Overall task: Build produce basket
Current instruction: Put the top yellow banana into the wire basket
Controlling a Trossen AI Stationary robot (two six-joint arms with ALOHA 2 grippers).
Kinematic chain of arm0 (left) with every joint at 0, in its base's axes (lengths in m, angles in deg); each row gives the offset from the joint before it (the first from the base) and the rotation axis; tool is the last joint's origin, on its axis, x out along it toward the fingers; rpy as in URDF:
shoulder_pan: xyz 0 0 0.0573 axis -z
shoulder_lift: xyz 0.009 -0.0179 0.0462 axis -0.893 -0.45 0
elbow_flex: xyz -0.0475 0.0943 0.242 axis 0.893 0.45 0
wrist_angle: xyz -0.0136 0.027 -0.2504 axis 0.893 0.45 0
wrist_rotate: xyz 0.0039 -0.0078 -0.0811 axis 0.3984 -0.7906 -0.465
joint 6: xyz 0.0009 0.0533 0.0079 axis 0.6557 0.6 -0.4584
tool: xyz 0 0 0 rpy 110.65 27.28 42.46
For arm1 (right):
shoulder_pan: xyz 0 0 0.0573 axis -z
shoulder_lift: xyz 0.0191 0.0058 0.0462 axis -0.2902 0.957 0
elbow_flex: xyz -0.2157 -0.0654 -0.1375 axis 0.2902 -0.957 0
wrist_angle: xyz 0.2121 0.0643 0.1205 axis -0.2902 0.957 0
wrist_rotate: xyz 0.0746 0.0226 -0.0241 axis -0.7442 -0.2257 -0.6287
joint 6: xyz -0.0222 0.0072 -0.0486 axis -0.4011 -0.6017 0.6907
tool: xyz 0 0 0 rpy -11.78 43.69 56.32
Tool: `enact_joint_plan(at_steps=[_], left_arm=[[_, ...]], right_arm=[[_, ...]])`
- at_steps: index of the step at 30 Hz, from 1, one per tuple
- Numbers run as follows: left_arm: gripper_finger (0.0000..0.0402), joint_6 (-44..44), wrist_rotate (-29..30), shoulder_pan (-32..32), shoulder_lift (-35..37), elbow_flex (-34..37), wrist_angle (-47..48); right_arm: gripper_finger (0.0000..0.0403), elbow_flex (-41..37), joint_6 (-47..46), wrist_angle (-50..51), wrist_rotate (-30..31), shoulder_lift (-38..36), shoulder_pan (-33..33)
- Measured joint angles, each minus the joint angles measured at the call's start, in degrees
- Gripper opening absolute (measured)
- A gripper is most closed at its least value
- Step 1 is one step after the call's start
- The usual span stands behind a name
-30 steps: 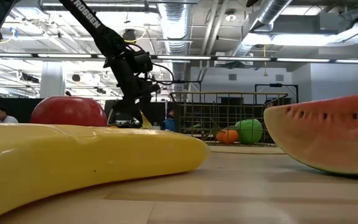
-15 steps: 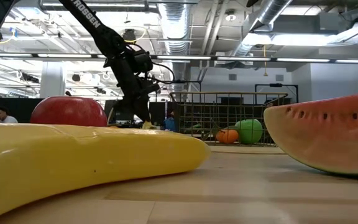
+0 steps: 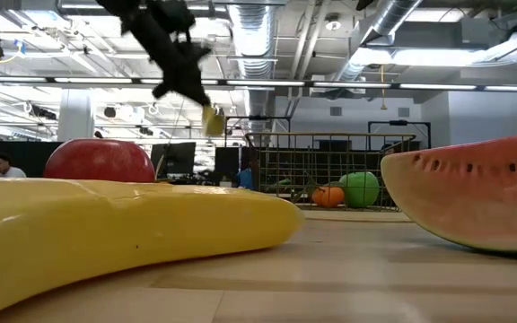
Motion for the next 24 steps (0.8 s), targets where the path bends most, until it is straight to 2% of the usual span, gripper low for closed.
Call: enact_joint_plan(at_steps=[6,12,17,24], left_arm=[[0.0000,-1.4,2.5,6.4,7.4,0.0,-1.5],[0.0000,-2.7,2.5,10.2,7.3,0.0,-9.1],[0.0000,-1.7,4.0,11.1,1.6,-5.5,-8.4],[0.0000,5.3,4.3,14.1,-13.5,-24.2,-1.8]], right_arm=[[0.0131,0.0,0.1,0.0,0.0,0.0,0.0],[0.0131,0.0,0.2,0.0,0.0,0.0,0.8],[0.0131,0.0,0.2,0.0,-0.1,-0.8,1.9],[0.0122,0.0,0.2,0.4,-0.1,-5.0,3.2]])
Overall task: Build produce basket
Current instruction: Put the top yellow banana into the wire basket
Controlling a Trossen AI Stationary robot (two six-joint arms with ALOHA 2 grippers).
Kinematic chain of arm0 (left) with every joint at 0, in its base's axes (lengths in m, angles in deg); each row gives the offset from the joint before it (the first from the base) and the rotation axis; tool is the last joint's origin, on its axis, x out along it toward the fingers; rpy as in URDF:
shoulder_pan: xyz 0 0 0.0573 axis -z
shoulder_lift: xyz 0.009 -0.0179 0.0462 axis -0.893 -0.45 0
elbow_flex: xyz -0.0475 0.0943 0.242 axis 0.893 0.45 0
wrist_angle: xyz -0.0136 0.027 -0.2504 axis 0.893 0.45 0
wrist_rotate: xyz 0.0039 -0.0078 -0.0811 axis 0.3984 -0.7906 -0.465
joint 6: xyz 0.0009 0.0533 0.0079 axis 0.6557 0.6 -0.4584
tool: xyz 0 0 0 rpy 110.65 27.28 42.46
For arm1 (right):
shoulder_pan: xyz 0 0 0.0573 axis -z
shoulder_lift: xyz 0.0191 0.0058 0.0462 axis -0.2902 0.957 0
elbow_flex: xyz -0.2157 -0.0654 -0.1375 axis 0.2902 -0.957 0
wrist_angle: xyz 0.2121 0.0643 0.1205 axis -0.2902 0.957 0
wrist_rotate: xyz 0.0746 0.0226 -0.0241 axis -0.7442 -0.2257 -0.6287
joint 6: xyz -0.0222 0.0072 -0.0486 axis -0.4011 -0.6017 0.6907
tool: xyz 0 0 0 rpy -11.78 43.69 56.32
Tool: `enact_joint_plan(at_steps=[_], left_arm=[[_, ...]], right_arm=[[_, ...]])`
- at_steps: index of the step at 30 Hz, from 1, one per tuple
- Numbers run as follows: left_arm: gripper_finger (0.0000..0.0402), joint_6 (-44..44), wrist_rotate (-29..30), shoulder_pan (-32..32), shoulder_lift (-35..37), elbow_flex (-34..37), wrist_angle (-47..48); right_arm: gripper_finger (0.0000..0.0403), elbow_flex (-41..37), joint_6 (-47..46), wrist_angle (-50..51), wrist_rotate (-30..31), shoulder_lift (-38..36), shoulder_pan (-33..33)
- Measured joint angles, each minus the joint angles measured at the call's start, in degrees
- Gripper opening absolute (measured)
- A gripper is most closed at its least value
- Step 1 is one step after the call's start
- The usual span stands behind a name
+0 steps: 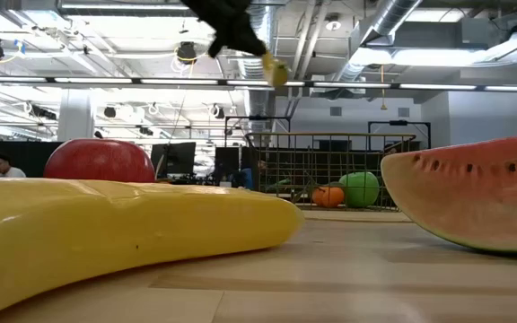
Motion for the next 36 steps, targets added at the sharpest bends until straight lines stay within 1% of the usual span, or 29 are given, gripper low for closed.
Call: enact_joint_plan(at_steps=[4,6,9,12,18,24,27,32,36], left_arm=[[0.0000,5.4,-0.8,1.2,-10.0,-10.9,8.2],[0.0000,5.7,0.0,1.2,-14.3,-15.4,10.1],[0.0000,4.4,1.2,1.1,-19.3,-20.2,11.4],[0.0000,3.5,1.8,1.3,-22.9,-23.2,12.0],[0.0000,3.4,6.0,2.5,-26.9,-23.7,14.5],[0.0000,7.0,16.4,4.3,-27.1,-23.7,15.3],[0.0000,7.4,18.3,4.9,-26.9,-23.6,15.8],[0.0000,10.7,25.5,6.2,-26.7,-23.6,15.6],[0.0000,10.8,27.5,6.8,-26.7,-23.6,16.5]], right_arm=[[0.0114,0.0,-0.5,0.0,0.0,-3.5,0.6],[0.0111,0.0,-1.0,0.0,0.0,-5.5,0.6],[0.0111,0.0,-1.5,0.0,0.0,-7.9,0.6],[0.0111,0.0,-1.5,0.0,0.0,-9.7,0.6],[0.0111,0.0,-1.5,0.0,0.0,-11.8,0.6],[0.0111,0.0,0.1,0.0,0.0,-12.1,0.5],[0.0111,0.0,1.1,0.0,0.0,-11.8,0.5],[0.0111,0.0,2.4,0.0,0.0,-11.4,0.5],[0.0111,0.0,2.6,0.0,0.0,-10.9,0.5]])
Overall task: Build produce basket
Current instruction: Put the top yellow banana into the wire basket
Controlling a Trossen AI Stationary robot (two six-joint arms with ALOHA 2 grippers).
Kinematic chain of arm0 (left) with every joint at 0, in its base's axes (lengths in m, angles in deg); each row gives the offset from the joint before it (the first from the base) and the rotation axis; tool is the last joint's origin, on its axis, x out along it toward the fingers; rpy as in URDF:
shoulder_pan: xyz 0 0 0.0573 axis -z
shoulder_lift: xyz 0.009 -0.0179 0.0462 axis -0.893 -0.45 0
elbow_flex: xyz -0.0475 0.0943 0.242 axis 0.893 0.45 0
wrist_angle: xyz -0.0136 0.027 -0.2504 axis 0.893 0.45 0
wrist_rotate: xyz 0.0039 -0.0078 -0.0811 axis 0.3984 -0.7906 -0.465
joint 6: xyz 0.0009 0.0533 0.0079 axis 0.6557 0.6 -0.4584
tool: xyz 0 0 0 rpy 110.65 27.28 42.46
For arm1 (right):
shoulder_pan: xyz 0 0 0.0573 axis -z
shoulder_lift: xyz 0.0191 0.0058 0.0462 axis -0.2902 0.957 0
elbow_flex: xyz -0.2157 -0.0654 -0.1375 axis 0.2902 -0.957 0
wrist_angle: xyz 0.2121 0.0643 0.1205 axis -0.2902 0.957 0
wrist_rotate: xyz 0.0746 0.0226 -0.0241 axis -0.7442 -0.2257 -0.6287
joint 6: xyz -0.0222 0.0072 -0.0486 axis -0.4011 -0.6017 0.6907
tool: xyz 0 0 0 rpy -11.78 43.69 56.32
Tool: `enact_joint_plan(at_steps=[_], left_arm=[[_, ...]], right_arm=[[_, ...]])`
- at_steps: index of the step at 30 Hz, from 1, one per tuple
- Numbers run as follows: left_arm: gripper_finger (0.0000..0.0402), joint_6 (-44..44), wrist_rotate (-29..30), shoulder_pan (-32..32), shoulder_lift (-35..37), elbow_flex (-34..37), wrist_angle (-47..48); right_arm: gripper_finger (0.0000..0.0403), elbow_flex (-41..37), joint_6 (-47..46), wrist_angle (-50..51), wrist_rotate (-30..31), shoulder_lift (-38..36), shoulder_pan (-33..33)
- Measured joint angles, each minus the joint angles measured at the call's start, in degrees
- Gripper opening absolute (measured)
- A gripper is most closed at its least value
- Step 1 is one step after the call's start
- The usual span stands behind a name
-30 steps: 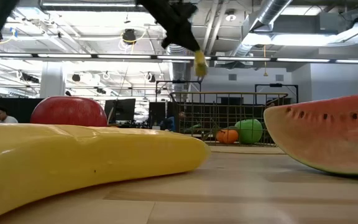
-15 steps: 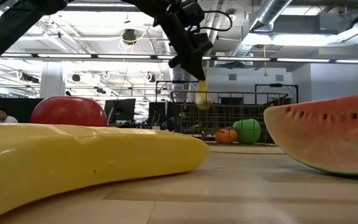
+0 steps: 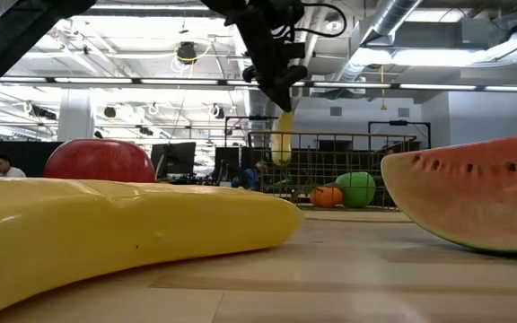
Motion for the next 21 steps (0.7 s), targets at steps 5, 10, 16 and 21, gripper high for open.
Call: enact_joint_plan(at_steps=[5,10,16,21], left_arm=[[0.0000,-0.2,5.1,-0.1,-0.1,2.5,-0.5],[0.0000,0.8,10.9,1.3,-0.3,6.3,-4.1],[0.0000,2.2,13.1,4.3,-0.3,8.2,-9.4],[0.0000,3.0,14.2,5.1,-0.3,8.4,-10.7]], right_arm=[[0.0111,0.0,0.2,0.0,0.0,0.1,0.0],[0.0111,0.0,0.6,0.0,0.0,0.1,0.0],[0.0111,0.0,1.5,0.0,0.0,0.1,0.0],[0.0111,0.0,1.5,0.0,-0.1,0.1,0.0]])
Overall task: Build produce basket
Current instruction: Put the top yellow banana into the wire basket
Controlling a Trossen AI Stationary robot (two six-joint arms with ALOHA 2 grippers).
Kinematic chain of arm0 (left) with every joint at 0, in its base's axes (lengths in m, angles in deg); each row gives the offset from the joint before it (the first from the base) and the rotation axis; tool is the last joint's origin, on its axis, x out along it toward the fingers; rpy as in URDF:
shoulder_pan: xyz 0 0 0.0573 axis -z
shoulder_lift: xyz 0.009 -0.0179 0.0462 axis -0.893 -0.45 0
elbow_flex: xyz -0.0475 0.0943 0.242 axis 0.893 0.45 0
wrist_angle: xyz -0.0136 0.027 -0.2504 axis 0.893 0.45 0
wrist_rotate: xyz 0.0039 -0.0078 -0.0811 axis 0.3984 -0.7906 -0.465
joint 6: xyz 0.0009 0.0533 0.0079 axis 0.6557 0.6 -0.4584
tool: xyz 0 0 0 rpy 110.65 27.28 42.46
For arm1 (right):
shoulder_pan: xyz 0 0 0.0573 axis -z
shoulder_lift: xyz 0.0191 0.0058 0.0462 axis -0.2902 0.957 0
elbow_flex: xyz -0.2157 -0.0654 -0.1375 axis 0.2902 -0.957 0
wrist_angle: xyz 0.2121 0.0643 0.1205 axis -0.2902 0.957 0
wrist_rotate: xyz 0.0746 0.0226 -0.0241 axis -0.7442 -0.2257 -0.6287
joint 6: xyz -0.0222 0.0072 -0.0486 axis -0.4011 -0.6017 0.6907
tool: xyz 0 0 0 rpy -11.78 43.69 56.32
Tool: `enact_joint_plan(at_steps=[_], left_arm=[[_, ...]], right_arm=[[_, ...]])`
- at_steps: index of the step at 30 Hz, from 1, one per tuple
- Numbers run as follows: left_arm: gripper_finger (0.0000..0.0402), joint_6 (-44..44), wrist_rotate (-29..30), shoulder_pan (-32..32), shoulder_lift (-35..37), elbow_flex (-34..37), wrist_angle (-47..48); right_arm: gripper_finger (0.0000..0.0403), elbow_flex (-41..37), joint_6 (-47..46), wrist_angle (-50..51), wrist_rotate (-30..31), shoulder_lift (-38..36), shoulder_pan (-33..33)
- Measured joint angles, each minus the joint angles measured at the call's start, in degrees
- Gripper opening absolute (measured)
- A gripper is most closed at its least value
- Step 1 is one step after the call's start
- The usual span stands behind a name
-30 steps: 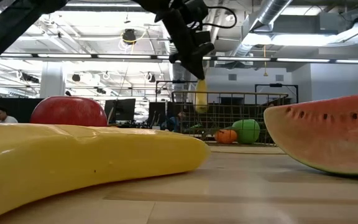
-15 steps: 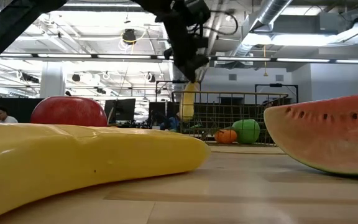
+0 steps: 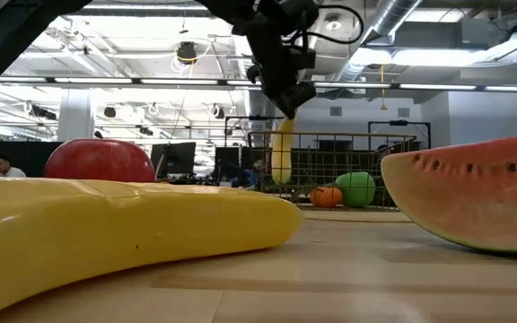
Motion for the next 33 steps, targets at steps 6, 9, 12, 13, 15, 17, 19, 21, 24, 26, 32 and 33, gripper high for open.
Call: enact_joint_plan(at_steps=[6,9,12,13,15,17,19,21,24,26,32,33], left_arm=[[0.0000,-0.9,-1.0,-0.2,0.1,2.3,0.0],[0.0000,-1.6,-0.7,-0.1,0.0,5.0,1.0],[0.0000,-1.7,-0.1,-0.1,0.0,7.5,-1.0],[0.0000,-1.9,0.4,-0.1,0.0,7.8,-1.1],[0.0000,-2.0,0.7,-0.1,0.0,7.9,-1.1],[0.0000,-2.0,1.0,-0.1,0.0,7.9,-1.4],[0.0000,-2.4,1.0,-0.1,0.0,7.9,-1.4],[0.0004,-2.6,1.0,-0.2,0.0,7.9,-1.5],[0.0020,-1.1,0.4,-0.2,0.0,7.9,-1.5],[0.0038,0.0,0.2,-0.3,0.0,7.9,-1.6],[0.0112,0.8,1.0,-0.2,0.2,7.8,-2.5],[0.0125,0.5,1.1,-0.1,0.2,7.4,-1.8]], right_arm=[[0.0111,0.0,0.3,0.0,0.0,0.0,0.0],[0.0111,0.0,0.5,0.0,0.0,0.0,0.0],[0.0111,0.0,0.6,0.0,-0.1,0.0,0.0],[0.0111,0.0,0.6,0.0,-0.1,0.0,0.0],[0.0111,0.0,0.6,0.0,-0.1,0.0,0.0],[0.0111,0.0,0.6,0.0,-0.1,0.0,0.0],[0.0111,0.0,0.6,0.0,-0.1,0.0,0.0],[0.0111,0.0,0.6,0.0,-0.1,0.0,0.0],[0.0111,0.0,0.6,0.0,-0.2,0.0,0.0],[0.0111,0.0,0.6,0.0,-0.2,0.0,0.0],[0.0111,0.0,0.5,0.0,-0.2,0.0,-0.6],[0.0111,0.0,0.4,0.0,-0.2,0.0,-1.1]])
